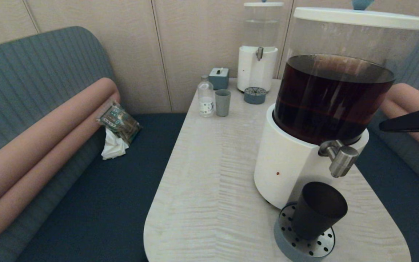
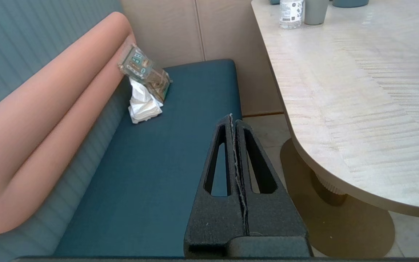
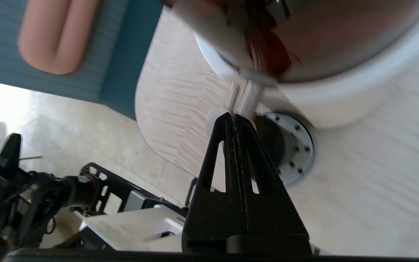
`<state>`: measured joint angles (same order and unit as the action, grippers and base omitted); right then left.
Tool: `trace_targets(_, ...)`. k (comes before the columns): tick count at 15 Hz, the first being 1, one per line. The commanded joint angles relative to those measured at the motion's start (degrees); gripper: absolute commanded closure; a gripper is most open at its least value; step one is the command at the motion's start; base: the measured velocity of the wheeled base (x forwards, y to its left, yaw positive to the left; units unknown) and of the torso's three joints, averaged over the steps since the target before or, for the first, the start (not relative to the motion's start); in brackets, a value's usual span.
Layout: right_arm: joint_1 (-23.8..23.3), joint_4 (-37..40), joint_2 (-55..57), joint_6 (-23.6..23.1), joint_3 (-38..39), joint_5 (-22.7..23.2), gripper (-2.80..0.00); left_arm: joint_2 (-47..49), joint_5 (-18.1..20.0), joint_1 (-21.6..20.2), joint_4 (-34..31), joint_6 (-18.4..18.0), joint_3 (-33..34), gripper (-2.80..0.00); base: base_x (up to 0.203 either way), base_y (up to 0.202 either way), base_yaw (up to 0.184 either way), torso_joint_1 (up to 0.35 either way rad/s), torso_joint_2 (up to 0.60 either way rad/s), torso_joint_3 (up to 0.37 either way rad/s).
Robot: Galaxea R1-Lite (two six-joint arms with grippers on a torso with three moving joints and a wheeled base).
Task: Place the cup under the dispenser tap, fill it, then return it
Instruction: Turn on the faucet
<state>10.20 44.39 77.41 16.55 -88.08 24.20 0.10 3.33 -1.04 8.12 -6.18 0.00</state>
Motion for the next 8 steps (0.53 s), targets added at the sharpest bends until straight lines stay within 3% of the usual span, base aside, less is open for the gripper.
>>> trace_targets(1, -1.0, -0.7, 2.7, -0.2, -0.5, 2.1, 0.00, 0.1, 0.0, 0.0, 0.1, -0.1, 2.3, 0.00, 0.000, 0.000, 0.000, 0.000, 0.00, 0.000)
trace_targets(8, -2.6, -5.4, 4.3, -1.8, 3.9, 3.0, 0.00, 0.1, 0.0, 0.0, 0.1, -0.1, 2.3, 0.00, 0.000, 0.000, 0.000, 0.000, 0.00, 0.000)
